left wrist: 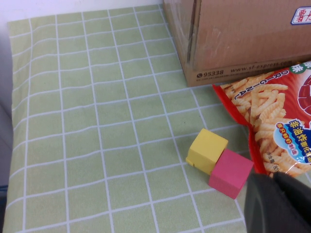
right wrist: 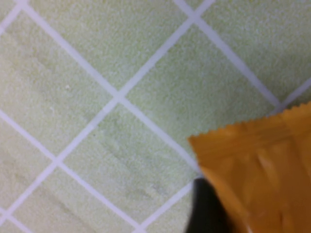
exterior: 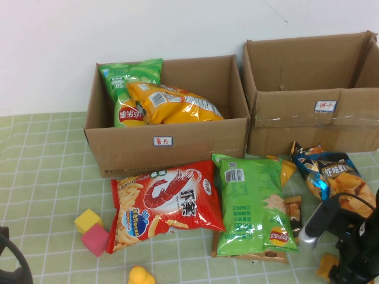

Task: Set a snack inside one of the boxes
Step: Pick up the biscuit, then place the biscuit in the biscuit box

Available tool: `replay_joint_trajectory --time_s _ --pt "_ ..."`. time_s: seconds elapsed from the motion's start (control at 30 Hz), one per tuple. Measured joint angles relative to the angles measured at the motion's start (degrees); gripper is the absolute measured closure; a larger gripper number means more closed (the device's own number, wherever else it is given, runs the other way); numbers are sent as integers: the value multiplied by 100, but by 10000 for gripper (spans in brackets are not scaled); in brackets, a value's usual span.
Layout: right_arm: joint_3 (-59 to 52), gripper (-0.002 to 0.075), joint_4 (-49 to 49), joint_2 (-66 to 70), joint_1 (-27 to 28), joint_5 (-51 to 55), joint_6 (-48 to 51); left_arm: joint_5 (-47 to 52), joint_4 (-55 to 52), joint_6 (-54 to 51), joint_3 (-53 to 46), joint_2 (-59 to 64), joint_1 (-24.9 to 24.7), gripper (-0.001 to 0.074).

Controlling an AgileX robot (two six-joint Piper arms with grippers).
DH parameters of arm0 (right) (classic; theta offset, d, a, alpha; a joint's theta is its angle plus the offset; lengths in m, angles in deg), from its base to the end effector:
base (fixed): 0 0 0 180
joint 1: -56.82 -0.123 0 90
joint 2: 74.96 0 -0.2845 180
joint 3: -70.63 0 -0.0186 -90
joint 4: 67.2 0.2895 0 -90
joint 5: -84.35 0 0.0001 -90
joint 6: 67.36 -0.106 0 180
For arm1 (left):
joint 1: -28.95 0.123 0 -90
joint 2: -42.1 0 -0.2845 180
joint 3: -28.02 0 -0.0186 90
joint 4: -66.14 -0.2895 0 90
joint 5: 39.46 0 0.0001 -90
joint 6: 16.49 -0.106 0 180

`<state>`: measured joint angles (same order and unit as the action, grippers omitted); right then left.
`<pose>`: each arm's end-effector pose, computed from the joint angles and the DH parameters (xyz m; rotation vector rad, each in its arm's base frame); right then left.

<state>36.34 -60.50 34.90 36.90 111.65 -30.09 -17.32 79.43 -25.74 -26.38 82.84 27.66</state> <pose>0.2775 0.1066 0.0622 -1.2958 2.6886 0.0570 0.1685 -0.0130 0.2537 0.0224 2.0382 -0.1363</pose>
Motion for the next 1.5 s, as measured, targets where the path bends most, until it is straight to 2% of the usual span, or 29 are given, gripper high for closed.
replay_joint_trajectory --time_s 0.13,0.33,0.47,0.63,0.87,1.13,1.2,1.4,1.5 --pt "24 333 0 0 0 67 -148 0 0 0 0 0 0 737" --pt "683 355 0 -45 0 910 -713 0 23 0 0 0 0 737" --pt "1600 357 0 -296 0 1677 -901 0 23 0 0 0 0 737" --pt "3004 358 -35 -517 0 1991 -969 -5 35 0 0 0 0 737" --pt "4719 360 -424 -183 0 765 -1953 -5 35 -12 0 0 0 737" --pt "5753 360 -966 1193 0 -351 -2508 -5 35 -12 0 0 0 737" --pt "5951 344 -1123 1572 0 -389 -2775 -5 35 -12 0 0 0 737" --pt "6421 191 -1719 2022 0 57 -3726 -5 24 -12 0 0 0 737" --pt "6615 172 -2076 2033 0 481 -3814 7 15 -12 -34 0 0 737"
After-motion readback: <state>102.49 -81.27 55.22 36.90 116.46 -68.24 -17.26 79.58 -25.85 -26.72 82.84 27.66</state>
